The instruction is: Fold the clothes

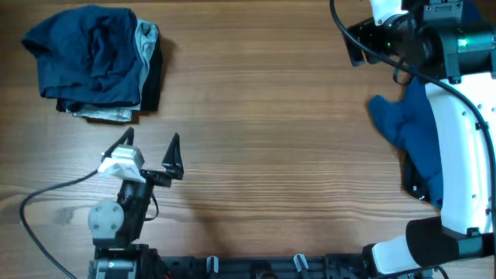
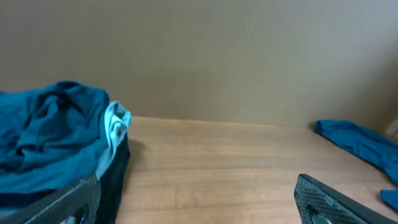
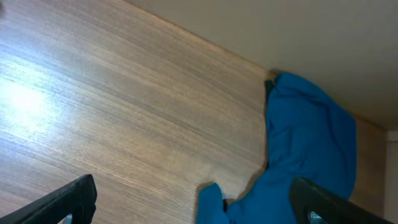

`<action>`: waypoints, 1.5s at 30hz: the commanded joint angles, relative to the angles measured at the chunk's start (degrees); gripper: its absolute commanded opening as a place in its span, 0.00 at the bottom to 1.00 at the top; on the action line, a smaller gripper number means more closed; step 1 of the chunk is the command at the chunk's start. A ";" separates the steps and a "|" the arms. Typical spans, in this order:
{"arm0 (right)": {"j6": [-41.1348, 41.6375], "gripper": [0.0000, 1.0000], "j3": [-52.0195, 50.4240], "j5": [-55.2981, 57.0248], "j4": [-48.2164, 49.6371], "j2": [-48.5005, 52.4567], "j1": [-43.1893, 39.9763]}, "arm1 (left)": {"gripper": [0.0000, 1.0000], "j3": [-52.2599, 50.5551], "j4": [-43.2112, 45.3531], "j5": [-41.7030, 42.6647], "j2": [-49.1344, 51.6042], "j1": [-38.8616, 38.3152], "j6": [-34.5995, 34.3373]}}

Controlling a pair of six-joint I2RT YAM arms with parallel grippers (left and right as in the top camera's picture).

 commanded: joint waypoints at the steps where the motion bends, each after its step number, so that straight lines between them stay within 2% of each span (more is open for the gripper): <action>1: -1.09 1.00 0.44 0.96 0.11 -0.09 -0.09 | 1.00 -0.81 -5.90 -1.46 -4.15 -0.20 -1.29; 2: -1.09 1.00 0.44 0.96 0.11 -0.09 -0.09 | 1.00 -1.01 -8.41 -1.46 -5.07 -0.20 -1.29; 10: -1.11 1.00 0.44 0.96 0.13 -0.09 -0.07 | 1.00 -7.06 -5.70 -1.66 -8.52 0.50 -1.27; 14: -1.11 1.00 0.44 0.96 0.13 -0.09 -0.09 | 1.00 -7.76 -11.91 -3.39 -13.53 0.55 -1.07; 17: -1.11 1.00 0.44 0.96 0.11 -0.09 -0.09 | 1.00 -7.76 -11.91 -3.58 -16.06 0.55 -1.07; 36: -1.29 1.00 0.44 1.01 0.11 -0.09 -0.09 | 1.00 -7.76 -11.96 -3.58 -16.02 0.48 -1.07; 39: -17.92 1.00 0.44 4.20 0.11 -0.63 -0.09 | 1.00 -7.76 -11.96 -3.58 -16.02 0.48 -1.07; 40: -21.11 1.00 0.44 4.15 -0.26 -1.60 -0.07 | 1.00 -7.76 -11.96 -3.58 -16.02 0.48 -1.07; 42: -20.22 1.00 0.44 -1.31 -1.90 -5.60 -0.07 | 1.00 -7.76 -11.96 -3.58 -16.02 0.48 -1.07; 45: -20.15 1.00 -1.11 -15.13 -0.07 -14.38 -0.09 | 1.00 -7.76 -11.96 -3.58 -15.87 0.48 -1.07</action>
